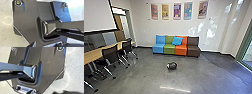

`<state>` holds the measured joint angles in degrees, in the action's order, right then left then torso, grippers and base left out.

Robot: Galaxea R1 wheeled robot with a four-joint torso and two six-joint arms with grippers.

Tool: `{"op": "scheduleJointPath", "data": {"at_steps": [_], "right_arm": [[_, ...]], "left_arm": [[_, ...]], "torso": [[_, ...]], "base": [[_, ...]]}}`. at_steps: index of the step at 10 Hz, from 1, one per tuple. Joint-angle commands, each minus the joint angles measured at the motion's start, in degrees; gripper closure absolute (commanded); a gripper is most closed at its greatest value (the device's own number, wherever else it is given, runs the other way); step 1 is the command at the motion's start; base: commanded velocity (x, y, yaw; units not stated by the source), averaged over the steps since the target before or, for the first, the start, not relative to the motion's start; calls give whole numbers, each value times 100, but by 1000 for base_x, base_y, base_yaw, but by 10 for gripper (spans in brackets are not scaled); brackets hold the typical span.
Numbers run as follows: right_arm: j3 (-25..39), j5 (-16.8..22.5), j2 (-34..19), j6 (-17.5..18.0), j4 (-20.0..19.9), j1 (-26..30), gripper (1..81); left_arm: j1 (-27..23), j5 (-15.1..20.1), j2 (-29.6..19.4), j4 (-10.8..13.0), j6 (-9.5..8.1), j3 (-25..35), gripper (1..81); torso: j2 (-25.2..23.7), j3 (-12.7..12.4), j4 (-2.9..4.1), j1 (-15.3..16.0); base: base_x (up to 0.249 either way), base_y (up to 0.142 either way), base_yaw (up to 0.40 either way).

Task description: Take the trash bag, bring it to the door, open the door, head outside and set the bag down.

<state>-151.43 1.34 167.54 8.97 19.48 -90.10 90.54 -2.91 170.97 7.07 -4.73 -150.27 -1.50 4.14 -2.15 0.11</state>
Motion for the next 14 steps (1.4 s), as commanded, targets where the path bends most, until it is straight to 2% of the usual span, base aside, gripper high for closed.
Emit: {"op": "scheduleJointPath", "data": {"at_steps": [1,9,14], "right_arm": [[-78,314,-69,8,-14,242,10],[-87,314,-86,26,-6,198,10],[-87,314,-77,17,12,198,10]], "left_arm": [[-137,318,-2,14,16,-20,10],[-129,327,33,31,16,-29,10],[-128,327,43,14,16,-29,10]], "torso": [[0,0,0,0],[0,0,0,-4],[0,2,0,-4]], "base": [[100,0,0],[100,0,0],[112,-56,0]]}}
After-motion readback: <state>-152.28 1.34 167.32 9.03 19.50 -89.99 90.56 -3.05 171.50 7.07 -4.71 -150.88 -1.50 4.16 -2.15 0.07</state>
